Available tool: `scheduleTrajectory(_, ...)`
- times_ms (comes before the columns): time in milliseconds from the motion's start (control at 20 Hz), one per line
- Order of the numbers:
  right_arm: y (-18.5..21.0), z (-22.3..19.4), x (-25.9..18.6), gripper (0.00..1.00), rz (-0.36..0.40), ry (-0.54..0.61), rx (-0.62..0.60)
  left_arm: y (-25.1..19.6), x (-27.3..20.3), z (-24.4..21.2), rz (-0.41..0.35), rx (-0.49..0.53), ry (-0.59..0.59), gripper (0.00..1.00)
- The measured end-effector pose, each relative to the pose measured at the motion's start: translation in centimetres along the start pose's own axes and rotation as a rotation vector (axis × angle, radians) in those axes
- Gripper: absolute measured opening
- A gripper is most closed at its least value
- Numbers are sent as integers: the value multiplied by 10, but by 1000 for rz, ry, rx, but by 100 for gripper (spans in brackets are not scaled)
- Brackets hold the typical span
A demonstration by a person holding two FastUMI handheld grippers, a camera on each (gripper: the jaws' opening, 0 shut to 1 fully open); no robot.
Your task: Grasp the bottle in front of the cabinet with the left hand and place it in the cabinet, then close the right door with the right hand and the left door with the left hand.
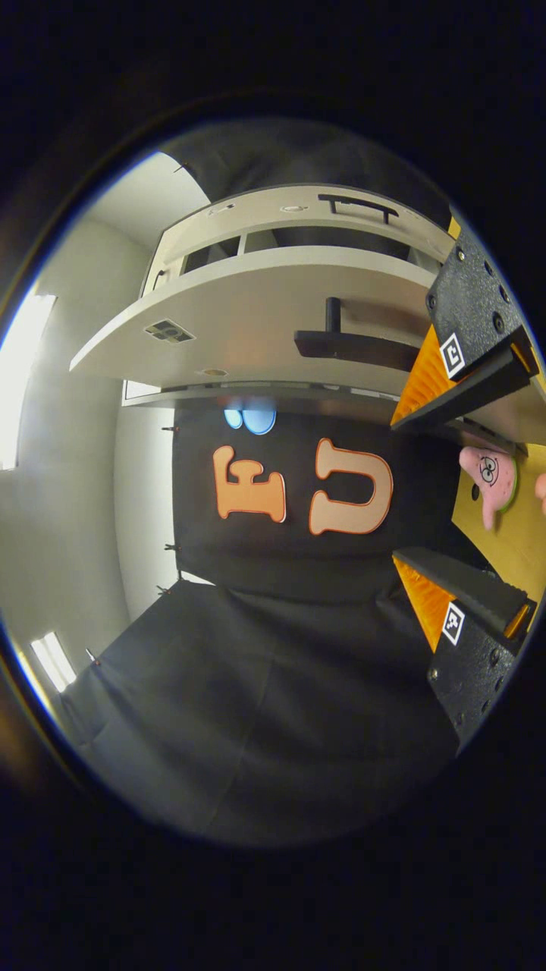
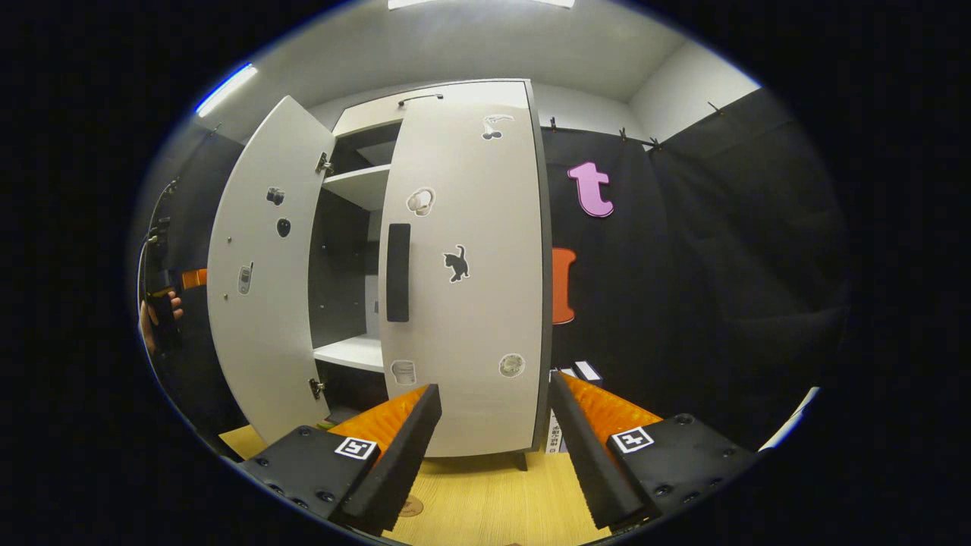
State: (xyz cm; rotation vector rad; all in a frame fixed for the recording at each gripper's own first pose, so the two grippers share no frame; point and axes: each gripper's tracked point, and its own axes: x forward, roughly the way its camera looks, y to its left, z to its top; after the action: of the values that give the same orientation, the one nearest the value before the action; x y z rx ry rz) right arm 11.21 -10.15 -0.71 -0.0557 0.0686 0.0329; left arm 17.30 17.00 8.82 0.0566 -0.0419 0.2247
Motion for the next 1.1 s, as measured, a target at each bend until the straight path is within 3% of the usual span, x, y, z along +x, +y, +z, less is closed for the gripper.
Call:
scheduleTrajectory(50,-2,0,0,96,0,-2,0,-9,-1,-1,-18,-10,6,92)
scheduleTrajectory(150,-6,-1,-1,96,-3,-1,-2,-25,-3,-1,-44,-18,12,92)
scheduleTrajectory(200,-8,-1,-2,96,-5,-1,-2,-31,-4,-2,-53,-15,14,87)
scheduleTrajectory(250,-11,-1,-3,96,-9,-1,-1,-38,-5,-2,-69,-7,14,92)
scheduleTrajectory(300,-14,0,-5,96,-15,-2,0,-47,-6,-1,-87,-1,11,88)
scheduleTrajectory(450,-23,2,-8,96,-34,-7,1,-75,-7,-2,-151,-24,13,96)
scheduleTrajectory(500,-24,2,-9,96,-38,-10,1,-86,-7,-4,-175,-35,14,88)
scheduleTrajectory(650,-29,4,-13,96,-51,-13,-1,-110,-4,-8,-218,-60,14,92)
scheduleTrajectory(800,-35,6,-18,96,-70,-20,-7,-137,-2,-15,-280,-88,30,88)
scheduleTrajectory(950,-38,7,-22,96,-91,-25,-7,-170,-1,-26,-363,-133,61,91)
scheduleTrajectory(1100,-39,8,-28,96,-101,-31,-6,-183,-2,-37,-373,-125,84,94)
